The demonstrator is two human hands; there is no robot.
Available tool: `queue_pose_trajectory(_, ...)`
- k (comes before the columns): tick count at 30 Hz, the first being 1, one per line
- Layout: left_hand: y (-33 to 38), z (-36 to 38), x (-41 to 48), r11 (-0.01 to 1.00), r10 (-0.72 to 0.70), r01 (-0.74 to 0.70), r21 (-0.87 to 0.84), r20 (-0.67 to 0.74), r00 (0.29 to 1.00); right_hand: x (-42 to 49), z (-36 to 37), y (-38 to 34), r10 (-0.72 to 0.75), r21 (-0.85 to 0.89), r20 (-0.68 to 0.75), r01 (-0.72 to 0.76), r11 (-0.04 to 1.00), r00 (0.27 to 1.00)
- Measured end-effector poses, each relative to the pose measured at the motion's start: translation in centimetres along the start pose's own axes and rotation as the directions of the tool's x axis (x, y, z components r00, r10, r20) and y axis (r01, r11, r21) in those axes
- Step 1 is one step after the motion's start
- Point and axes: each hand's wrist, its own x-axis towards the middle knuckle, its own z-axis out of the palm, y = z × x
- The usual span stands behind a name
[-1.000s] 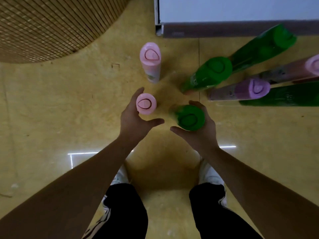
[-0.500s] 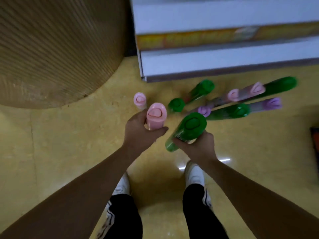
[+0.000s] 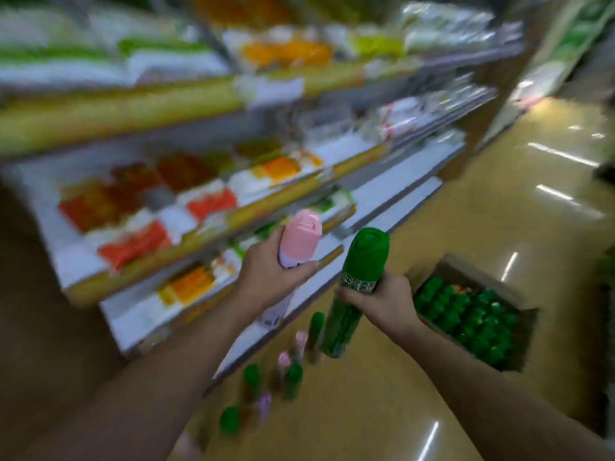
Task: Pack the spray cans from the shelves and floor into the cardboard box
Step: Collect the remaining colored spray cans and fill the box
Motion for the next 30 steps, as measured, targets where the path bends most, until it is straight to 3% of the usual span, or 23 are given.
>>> queue_pose_trajectory(5, 17.2, 4.2, 8.2, 0.977, 0.188, -0.184, -0.102, 0.026, 0.982, 2.8, -17.6, -4.9, -0.038, 0.115, -0.273, 0.072, 0.991, 0.961)
queue_pose_trajectory(8, 25.1, 8.5, 11.5, 0.941, 0.311, -0.299, -0.155, 0.058, 0.949, 3.7, -26.6, -5.5, -0.067, 0.148, -0.413, 0.139, 0.979, 0.908)
queue_pose_trajectory(12, 33.1, 14.8, 14.1, 0.893, 0.381, -0.344, -0.29, 0.081, 0.921, 3.8, -36.4, -5.1, -0.116, 0.134, -0.558, 0.227, 0.965, 0.822)
queue_pose_trajectory(16, 39.3, 20.7, 16.4, 0.774, 0.359, -0.229, -0.59, 0.11, 0.927, 3.4, -43.7, -4.4, -0.103, 0.185, -0.654, 0.29, 0.939, 0.749)
queue_pose_trajectory(19, 42.9, 25.1, 18.1, 0.696, 0.369, -0.146, -0.703, 0.175, 0.913, 3.4, -47.8, -3.0, -0.055, 0.236, -0.709, 0.309, 0.921, 0.703)
queue_pose_trajectory(25, 46.9, 34.3, 21.8, 0.685, 0.417, -0.053, -0.727, 0.331, 0.846, 4.6, -53.1, 0.7, 0.013, 0.309, -0.776, 0.362, 0.879, 0.631)
queue_pose_trajectory(30, 48.9, 42.5, 26.3, 0.66, 0.465, -0.02, -0.751, 0.388, 0.796, 8.4, -56.9, 5.1, 0.026, 0.239, -0.829, 0.313, 0.919, 0.559)
